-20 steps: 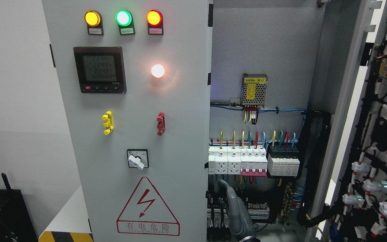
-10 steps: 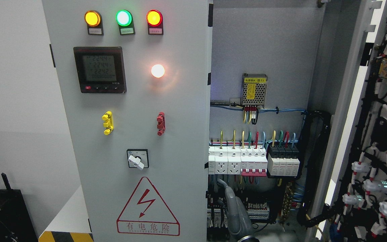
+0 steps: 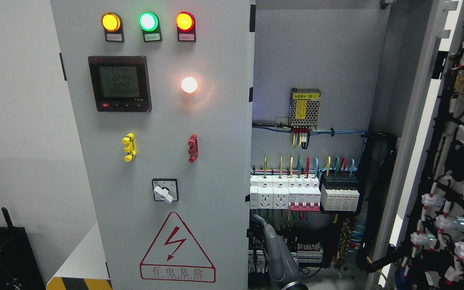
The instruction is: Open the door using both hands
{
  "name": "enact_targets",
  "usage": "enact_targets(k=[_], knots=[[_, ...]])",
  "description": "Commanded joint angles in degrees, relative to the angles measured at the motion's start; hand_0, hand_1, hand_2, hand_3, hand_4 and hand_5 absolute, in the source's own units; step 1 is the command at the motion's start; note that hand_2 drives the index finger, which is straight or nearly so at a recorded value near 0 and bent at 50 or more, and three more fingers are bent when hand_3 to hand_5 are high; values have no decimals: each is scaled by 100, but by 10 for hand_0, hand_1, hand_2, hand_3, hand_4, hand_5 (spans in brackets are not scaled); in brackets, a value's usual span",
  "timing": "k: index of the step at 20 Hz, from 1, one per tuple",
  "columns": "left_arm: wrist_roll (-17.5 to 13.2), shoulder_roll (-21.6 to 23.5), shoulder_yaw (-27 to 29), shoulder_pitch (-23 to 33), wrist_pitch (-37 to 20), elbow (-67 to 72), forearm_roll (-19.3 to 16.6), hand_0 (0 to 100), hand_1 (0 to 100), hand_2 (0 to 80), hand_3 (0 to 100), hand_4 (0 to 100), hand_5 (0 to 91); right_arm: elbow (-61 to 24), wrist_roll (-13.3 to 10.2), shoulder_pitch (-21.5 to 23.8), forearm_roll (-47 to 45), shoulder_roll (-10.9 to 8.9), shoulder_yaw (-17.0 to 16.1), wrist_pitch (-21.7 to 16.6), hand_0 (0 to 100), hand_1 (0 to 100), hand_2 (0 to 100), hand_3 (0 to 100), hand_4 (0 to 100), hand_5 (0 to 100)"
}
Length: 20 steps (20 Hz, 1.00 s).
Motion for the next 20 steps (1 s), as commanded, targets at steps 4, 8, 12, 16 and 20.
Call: enact_targets(k=[4, 8, 12, 16, 20], knots=[[-2, 0, 0, 0, 0, 132, 0, 120, 389, 0, 0, 0, 0, 169, 40, -119, -12, 2, -52, 4, 50, 0, 0, 0, 0, 0], [-2, 0, 0, 0, 0, 132, 0, 120, 389, 0, 0, 0, 0, 204, 49, -146, -12, 2, -52, -5, 50, 0, 0, 0, 0, 0], [-2, 0, 0, 0, 0, 132, 0, 120, 389, 0, 0, 0, 0, 230, 198, -190, -20, -7, -61, -5, 50, 0, 0, 0, 0, 0], [-2, 0, 0, 0, 0, 132, 0, 120, 389, 0, 0, 0, 0, 239, 242, -225, -20, -15, -69, -5, 50, 0, 0, 0, 0, 0], [-2, 0, 0, 0, -8, 132, 0, 120, 389, 0, 0, 0, 0, 239, 321, -234, -318, -24, -69, 4, 49, 0, 0, 0, 0, 0]])
